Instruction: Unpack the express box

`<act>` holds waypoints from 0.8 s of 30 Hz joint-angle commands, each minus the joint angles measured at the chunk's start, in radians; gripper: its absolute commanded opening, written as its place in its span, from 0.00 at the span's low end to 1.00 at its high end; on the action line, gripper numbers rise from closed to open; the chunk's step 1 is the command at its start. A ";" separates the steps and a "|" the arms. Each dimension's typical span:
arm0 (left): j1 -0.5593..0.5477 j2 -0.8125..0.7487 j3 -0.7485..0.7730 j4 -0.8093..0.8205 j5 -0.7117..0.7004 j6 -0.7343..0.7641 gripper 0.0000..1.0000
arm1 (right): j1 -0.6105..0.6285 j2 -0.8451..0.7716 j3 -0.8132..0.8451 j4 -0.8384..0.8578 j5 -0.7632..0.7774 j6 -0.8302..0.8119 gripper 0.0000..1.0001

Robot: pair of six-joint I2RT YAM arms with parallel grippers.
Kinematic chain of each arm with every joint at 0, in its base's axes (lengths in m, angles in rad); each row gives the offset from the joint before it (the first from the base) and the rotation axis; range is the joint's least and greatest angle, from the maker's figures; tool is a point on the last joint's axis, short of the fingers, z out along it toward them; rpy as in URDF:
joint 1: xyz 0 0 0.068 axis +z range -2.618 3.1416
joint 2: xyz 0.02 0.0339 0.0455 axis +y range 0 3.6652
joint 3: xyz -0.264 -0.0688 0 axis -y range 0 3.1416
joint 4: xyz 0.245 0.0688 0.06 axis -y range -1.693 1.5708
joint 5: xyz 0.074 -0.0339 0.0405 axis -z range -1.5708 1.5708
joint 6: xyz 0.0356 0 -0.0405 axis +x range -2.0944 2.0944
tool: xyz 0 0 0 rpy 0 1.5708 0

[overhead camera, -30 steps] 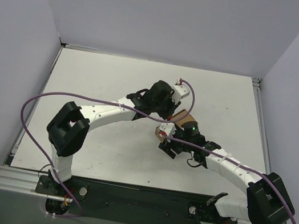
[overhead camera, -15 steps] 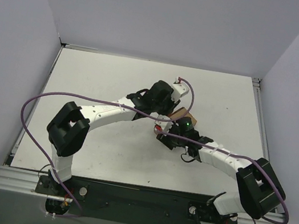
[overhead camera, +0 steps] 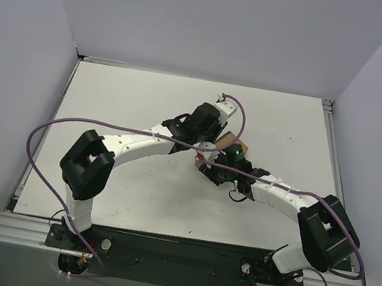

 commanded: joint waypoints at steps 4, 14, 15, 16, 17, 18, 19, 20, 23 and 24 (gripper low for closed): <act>-0.015 -0.035 -0.009 -0.070 0.011 -0.012 0.00 | -0.211 -0.052 0.064 -0.060 -0.060 0.350 0.28; 0.028 -0.015 -0.028 0.004 0.249 0.135 0.00 | -0.635 0.125 0.433 -0.272 -0.525 0.329 0.54; 0.030 -0.008 -0.017 -0.008 0.256 0.137 0.00 | -0.638 0.150 0.484 -0.298 -0.524 0.303 0.54; 0.031 -0.002 0.000 -0.023 0.261 0.129 0.00 | -0.640 0.175 0.502 -0.297 -0.521 0.286 0.54; 0.034 -0.008 0.000 -0.017 0.258 0.120 0.00 | -0.665 0.216 0.525 -0.297 -0.521 0.242 0.54; 0.034 -0.016 -0.006 -0.004 0.258 0.116 0.00 | -0.666 0.236 0.551 -0.285 -0.516 0.223 0.54; 0.034 -0.039 -0.025 0.035 0.258 0.109 0.00 | -0.661 0.251 0.561 -0.268 -0.516 0.212 0.54; 0.031 -0.047 -0.032 0.047 0.258 0.109 0.00 | -0.656 0.288 0.568 -0.243 -0.521 0.196 0.54; 0.030 -0.054 -0.017 0.035 0.229 0.065 0.00 | -0.638 0.363 0.620 -0.243 -0.500 0.200 0.54; 0.031 -0.057 -0.014 0.029 0.221 0.057 0.00 | -0.609 0.377 0.628 -0.245 -0.469 0.196 0.54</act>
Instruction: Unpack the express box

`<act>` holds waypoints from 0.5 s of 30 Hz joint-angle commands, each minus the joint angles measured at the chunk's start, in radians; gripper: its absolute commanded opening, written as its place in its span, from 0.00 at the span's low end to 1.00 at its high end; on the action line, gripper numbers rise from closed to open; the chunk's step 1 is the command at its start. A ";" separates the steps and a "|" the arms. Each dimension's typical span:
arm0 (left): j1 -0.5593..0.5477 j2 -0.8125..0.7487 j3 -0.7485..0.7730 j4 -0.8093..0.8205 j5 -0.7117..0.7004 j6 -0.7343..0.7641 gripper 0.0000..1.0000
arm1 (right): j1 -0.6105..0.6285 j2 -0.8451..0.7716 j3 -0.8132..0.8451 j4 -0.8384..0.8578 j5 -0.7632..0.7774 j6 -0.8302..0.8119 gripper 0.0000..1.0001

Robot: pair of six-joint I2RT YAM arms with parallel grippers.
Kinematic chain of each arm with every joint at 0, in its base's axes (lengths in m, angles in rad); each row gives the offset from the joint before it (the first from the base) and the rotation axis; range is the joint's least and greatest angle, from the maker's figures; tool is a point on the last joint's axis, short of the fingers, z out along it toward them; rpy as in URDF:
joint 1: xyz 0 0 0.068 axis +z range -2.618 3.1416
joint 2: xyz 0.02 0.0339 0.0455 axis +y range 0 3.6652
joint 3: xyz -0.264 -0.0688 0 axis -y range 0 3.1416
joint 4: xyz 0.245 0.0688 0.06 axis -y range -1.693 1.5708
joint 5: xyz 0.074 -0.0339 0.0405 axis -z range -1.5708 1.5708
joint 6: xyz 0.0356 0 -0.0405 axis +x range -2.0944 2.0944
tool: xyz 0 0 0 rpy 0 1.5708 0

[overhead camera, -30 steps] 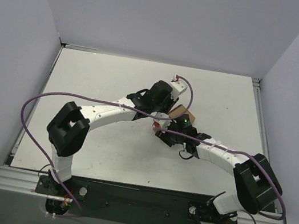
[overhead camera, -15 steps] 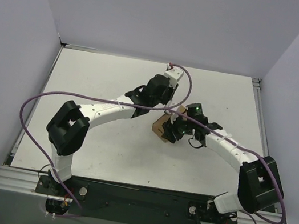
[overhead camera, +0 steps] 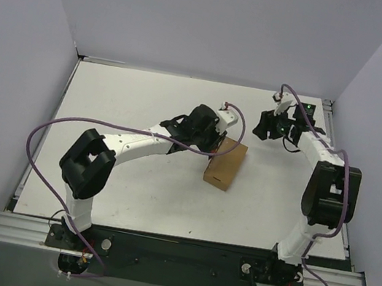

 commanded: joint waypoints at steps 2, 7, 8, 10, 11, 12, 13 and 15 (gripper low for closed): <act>0.004 -0.088 0.017 0.036 -0.008 -0.040 0.00 | 0.068 0.088 0.070 0.005 0.004 -0.058 0.53; 0.027 -0.196 -0.038 0.012 0.046 -0.019 0.00 | 0.100 0.139 0.104 0.015 0.028 -0.078 0.50; 0.032 -0.215 -0.052 0.003 0.055 -0.011 0.00 | 0.104 0.154 0.111 0.011 0.028 -0.081 0.50; 0.065 -0.279 -0.092 -0.022 0.141 0.027 0.00 | 0.108 0.170 0.128 -0.001 0.028 -0.086 0.50; 0.087 -0.302 -0.112 -0.023 0.220 0.043 0.00 | 0.113 0.179 0.148 -0.009 0.021 -0.086 0.50; 0.108 -0.324 -0.150 -0.025 0.426 0.059 0.00 | 0.113 0.185 0.157 -0.026 0.015 -0.086 0.50; 0.136 -0.353 -0.159 -0.054 0.501 0.110 0.00 | 0.114 0.188 0.165 -0.028 0.010 -0.090 0.50; 0.147 -0.352 -0.160 -0.135 0.608 0.173 0.00 | 0.124 0.193 0.174 -0.060 0.022 -0.097 0.50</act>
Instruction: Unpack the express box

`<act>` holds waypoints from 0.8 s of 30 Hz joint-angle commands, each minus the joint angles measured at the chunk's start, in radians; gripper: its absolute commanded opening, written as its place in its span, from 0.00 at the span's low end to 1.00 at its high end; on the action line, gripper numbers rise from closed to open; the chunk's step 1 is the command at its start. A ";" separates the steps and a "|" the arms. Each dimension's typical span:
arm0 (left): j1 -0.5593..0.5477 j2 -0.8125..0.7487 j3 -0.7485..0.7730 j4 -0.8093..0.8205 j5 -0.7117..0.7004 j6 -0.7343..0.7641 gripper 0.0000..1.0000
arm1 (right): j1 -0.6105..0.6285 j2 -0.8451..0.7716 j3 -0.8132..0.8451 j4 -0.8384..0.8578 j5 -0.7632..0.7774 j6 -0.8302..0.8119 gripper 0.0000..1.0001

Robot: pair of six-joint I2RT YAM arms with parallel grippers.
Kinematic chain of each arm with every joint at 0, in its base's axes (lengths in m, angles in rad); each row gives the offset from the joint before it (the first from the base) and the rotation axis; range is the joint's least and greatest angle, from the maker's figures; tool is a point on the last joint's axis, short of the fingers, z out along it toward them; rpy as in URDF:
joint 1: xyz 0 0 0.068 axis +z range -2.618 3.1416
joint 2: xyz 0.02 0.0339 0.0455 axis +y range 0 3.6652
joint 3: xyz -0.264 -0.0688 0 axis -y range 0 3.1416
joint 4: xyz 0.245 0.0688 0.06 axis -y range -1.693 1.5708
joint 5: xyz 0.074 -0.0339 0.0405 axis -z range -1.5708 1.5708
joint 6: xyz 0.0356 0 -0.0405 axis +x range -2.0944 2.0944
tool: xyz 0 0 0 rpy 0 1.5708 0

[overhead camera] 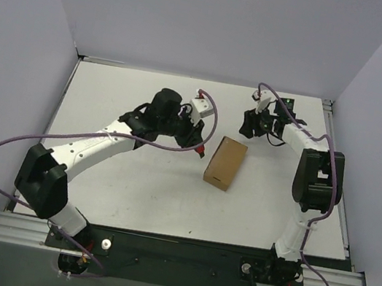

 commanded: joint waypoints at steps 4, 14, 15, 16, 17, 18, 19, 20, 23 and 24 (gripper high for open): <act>0.061 0.021 0.023 -0.110 0.492 0.170 0.00 | 0.021 0.018 0.056 -0.051 -0.004 -0.045 0.49; 0.001 0.186 0.068 -0.089 0.441 0.247 0.00 | 0.032 0.026 0.051 -0.105 0.015 -0.064 0.47; -0.014 0.177 0.057 -0.013 0.395 0.214 0.00 | 0.035 0.022 0.045 -0.117 0.015 -0.067 0.45; -0.019 0.172 0.045 0.017 0.357 0.201 0.00 | 0.035 0.009 0.027 -0.129 -0.002 -0.071 0.45; -0.020 0.170 0.038 0.038 0.285 0.193 0.00 | 0.037 -0.001 0.010 -0.149 -0.010 -0.076 0.43; -0.022 0.169 0.038 0.078 0.238 0.169 0.00 | 0.037 -0.015 -0.007 -0.158 -0.011 -0.080 0.42; -0.020 0.169 0.041 0.087 0.205 0.166 0.00 | 0.037 -0.049 -0.027 -0.163 -0.016 -0.080 0.42; -0.019 0.169 0.046 0.091 0.177 0.169 0.00 | 0.037 -0.069 -0.074 -0.178 -0.019 -0.080 0.42; -0.010 0.167 0.066 0.100 0.082 0.195 0.00 | 0.044 -0.168 -0.171 -0.220 -0.033 -0.151 0.39; -0.004 0.166 0.074 0.095 0.075 0.205 0.00 | 0.049 -0.193 -0.195 -0.226 -0.031 -0.166 0.39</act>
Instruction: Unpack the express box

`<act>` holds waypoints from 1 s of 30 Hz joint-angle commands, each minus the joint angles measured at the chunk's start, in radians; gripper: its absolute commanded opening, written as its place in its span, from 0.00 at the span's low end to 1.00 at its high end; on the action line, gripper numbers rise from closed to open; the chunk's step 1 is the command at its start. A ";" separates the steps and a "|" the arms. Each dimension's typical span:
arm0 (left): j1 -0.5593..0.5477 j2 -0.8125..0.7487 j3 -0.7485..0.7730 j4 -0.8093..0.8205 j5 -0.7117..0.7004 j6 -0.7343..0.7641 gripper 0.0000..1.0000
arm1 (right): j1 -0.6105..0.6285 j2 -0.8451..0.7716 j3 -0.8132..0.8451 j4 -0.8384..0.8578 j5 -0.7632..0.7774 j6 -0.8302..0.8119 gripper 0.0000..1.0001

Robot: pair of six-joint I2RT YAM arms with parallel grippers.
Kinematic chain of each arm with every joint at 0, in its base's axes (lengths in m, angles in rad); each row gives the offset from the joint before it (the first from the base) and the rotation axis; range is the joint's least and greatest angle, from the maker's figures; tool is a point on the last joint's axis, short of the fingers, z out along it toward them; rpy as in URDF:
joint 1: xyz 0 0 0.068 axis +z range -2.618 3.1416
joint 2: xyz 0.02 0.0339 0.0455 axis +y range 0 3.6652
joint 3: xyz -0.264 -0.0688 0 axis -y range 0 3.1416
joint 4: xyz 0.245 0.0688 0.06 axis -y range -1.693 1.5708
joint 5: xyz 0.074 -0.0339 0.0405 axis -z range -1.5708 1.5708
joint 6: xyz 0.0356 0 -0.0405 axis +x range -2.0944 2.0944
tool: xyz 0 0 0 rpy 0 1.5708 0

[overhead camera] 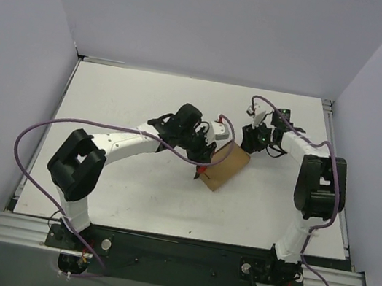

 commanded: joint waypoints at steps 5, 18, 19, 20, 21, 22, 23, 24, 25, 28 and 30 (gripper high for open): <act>0.048 -0.064 0.046 0.091 -0.203 0.042 0.00 | 0.020 -0.255 -0.164 -0.252 -0.048 -0.138 0.36; 0.167 -0.231 0.065 0.028 0.096 0.015 0.00 | -0.071 -0.474 -0.206 -0.217 -0.103 -0.135 0.33; 0.169 -0.217 0.069 0.051 0.110 -0.005 0.00 | -0.042 -0.492 -0.245 -0.194 -0.124 -0.153 0.33; 0.170 -0.190 0.074 0.109 0.129 -0.050 0.00 | -0.023 -0.506 -0.256 -0.191 -0.129 -0.173 0.31; 0.172 -0.176 0.081 0.141 0.143 -0.076 0.00 | 0.003 -0.520 -0.261 -0.190 -0.130 -0.190 0.31; 0.172 -0.161 0.094 0.167 0.147 -0.105 0.00 | 0.037 -0.522 -0.258 -0.194 -0.129 -0.187 0.31; 0.172 -0.133 0.106 0.212 0.152 -0.177 0.00 | 0.048 -0.525 -0.229 -0.189 -0.141 -0.161 0.33; 0.172 -0.121 0.130 0.235 0.158 -0.211 0.00 | 0.048 -0.523 -0.208 -0.186 -0.164 -0.111 0.36; 0.178 -0.115 0.137 0.255 0.161 -0.261 0.00 | 0.049 -0.522 -0.188 -0.172 -0.198 -0.024 0.40; 0.186 -0.105 0.129 0.396 0.184 -0.413 0.00 | 0.064 -0.514 -0.135 -0.099 -0.279 0.105 0.53; 0.184 -0.102 0.124 0.445 0.190 -0.469 0.00 | 0.086 -0.511 -0.140 -0.039 -0.323 0.230 0.59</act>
